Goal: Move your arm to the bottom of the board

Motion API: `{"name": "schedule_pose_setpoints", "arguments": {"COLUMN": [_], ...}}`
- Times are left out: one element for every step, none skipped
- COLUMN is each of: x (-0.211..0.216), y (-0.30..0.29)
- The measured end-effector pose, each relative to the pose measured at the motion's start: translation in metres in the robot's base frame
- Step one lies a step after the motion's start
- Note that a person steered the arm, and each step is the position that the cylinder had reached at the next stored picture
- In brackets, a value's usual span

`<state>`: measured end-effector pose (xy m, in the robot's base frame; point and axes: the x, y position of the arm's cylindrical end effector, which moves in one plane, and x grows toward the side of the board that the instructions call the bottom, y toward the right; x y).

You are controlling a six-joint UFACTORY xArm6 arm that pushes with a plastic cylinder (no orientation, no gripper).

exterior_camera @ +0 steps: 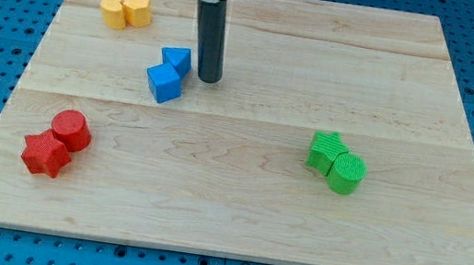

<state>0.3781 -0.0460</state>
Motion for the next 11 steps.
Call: {"name": "schedule_pose_setpoints", "arguments": {"x": [0.003,0.003,0.0,-0.002,-0.002,0.02,0.078,0.113,0.174,0.238,0.236], "y": [0.004,0.003,0.003,0.012,0.054,0.087,0.09,0.06,0.023,-0.037,-0.132]}}
